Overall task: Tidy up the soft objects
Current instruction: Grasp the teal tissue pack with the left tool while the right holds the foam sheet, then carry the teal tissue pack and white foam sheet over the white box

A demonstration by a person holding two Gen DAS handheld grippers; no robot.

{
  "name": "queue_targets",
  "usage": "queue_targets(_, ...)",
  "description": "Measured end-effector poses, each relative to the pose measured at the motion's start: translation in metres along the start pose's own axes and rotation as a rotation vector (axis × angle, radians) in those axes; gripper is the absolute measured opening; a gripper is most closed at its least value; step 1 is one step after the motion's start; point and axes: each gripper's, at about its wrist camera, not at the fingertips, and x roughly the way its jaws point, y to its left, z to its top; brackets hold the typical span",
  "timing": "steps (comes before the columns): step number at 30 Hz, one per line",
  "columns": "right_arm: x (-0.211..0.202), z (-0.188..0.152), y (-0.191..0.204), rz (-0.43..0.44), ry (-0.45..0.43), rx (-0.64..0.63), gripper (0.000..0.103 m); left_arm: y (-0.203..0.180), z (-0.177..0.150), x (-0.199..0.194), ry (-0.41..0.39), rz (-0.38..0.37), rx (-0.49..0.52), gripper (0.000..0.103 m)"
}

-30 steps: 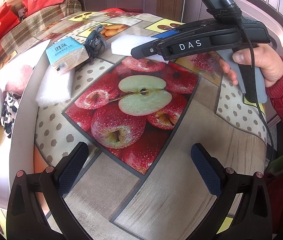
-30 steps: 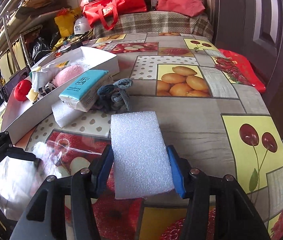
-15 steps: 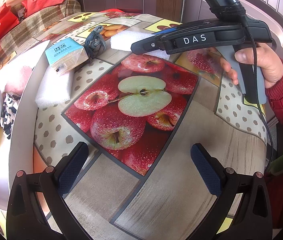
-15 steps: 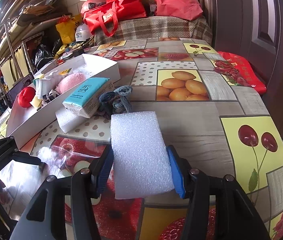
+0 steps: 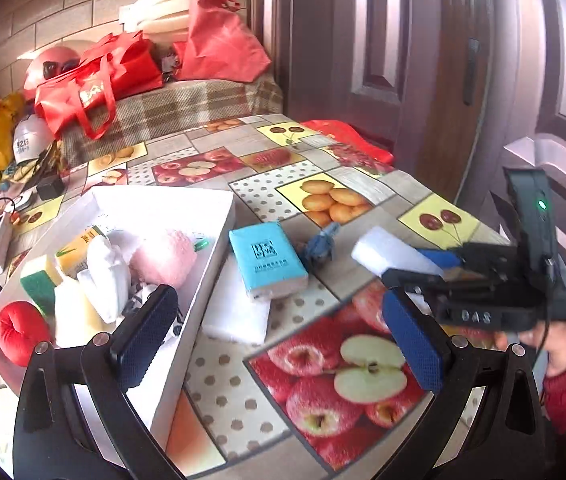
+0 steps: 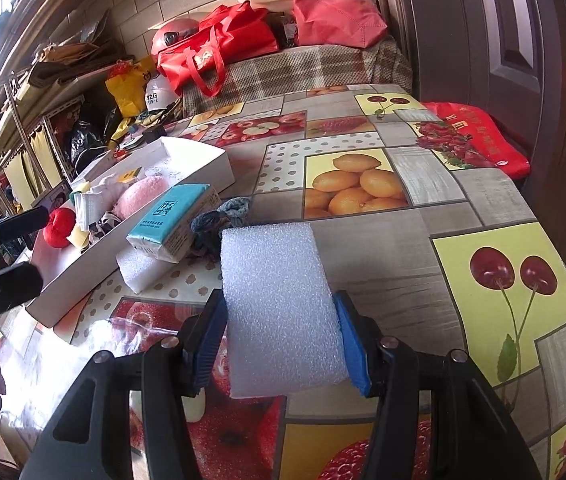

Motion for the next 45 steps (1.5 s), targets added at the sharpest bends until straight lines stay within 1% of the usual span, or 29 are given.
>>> queue_targets(2,0.000,0.000,-0.002,0.007,-0.002,0.012,0.054,-0.003,0.013,0.017,0.009,0.009,-0.011,0.103)
queue_targets(4,0.000,0.000,-0.004,0.015,-0.002,0.029,0.054,-0.008,0.021,0.033,0.012,0.046,0.018,0.102)
queue_targets(5,0.000,0.001,-0.006,0.019,-0.002,0.039,0.054,-0.010,0.024,0.039,0.013,0.068,0.036,0.100)
queue_targets(6,0.001,0.001,-0.009,0.024,-0.002,0.050,0.054,-0.009,0.026,0.046,0.017,0.086,0.045,0.092)
queue_targets(7,0.001,0.001,-0.011,0.032,-0.003,0.062,0.054,-0.009,0.027,0.052,0.027,0.096,0.049,0.088)
queue_targets(9,0.001,0.001,-0.015,0.049,-0.003,0.086,0.054,-0.008,0.027,0.062,0.046,0.115,0.053,0.084)
queue_targets(14,0.002,0.001,-0.020,0.079,-0.007,0.116,0.054,-0.009,0.023,0.087,0.105,0.157,0.073,0.083)
queue_targets(16,0.001,0.001,-0.019,0.083,-0.010,0.113,0.054,-0.010,0.021,0.097,0.131,0.151,0.067,0.083)
queue_targets(19,0.000,0.001,-0.019,0.089,-0.014,0.111,0.054,-0.018,0.012,0.112,0.185,0.106,0.072,0.083)
queue_targets(20,0.000,0.001,-0.020,0.091,-0.015,0.116,0.054,-0.024,0.008,0.117,0.204,0.081,0.075,0.083)
queue_targets(21,0.000,0.001,-0.021,0.094,-0.016,0.123,0.054,-0.030,0.003,0.118,0.192,0.098,0.097,0.083)
queue_targets(23,0.000,0.001,-0.025,0.098,-0.020,0.146,0.054,-0.041,-0.002,0.116,0.168,0.087,0.147,0.083)
queue_targets(24,0.000,0.001,-0.028,0.099,-0.021,0.159,0.054,-0.043,-0.002,0.113,0.159,0.080,0.145,0.083)
queue_targets(26,0.001,0.000,-0.031,0.101,-0.017,0.180,0.054,-0.037,0.001,0.108,0.134,0.062,0.099,0.083)
queue_targets(28,0.001,0.000,-0.032,0.104,-0.014,0.190,0.054,-0.030,0.006,0.103,0.111,0.072,0.071,0.083)
queue_targets(30,0.001,0.000,-0.031,0.103,-0.015,0.187,0.054,-0.023,0.008,0.104,0.120,0.088,0.071,0.083)
queue_targets(33,0.001,0.000,-0.031,0.102,-0.014,0.180,0.054,-0.021,0.005,0.107,0.133,0.114,0.099,0.082)
queue_targets(36,0.001,0.000,-0.031,0.102,-0.013,0.182,0.054,-0.029,0.001,0.105,0.112,0.126,0.149,0.082)
queue_targets(38,0.001,0.000,-0.031,0.102,-0.010,0.184,0.054,-0.035,0.000,0.107,0.118,0.122,0.181,0.082)
queue_targets(39,0.001,0.000,-0.031,0.102,-0.010,0.185,0.054,-0.037,-0.001,0.110,0.129,0.116,0.192,0.071)
queue_targets(40,0.001,0.000,-0.031,0.102,-0.010,0.185,0.054,-0.040,-0.002,0.112,0.144,0.108,0.205,0.054)
queue_targets(41,0.001,0.000,-0.031,0.102,-0.011,0.184,0.054,-0.042,-0.003,0.111,0.135,0.109,0.222,0.053)
queue_targets(43,0.001,0.000,-0.031,0.101,-0.012,0.183,0.054,-0.045,-0.005,0.103,0.108,0.087,0.247,0.049)
queue_targets(45,-0.001,0.000,-0.030,0.100,-0.028,0.180,0.054,-0.046,-0.008,0.092,0.064,0.096,0.264,0.049)
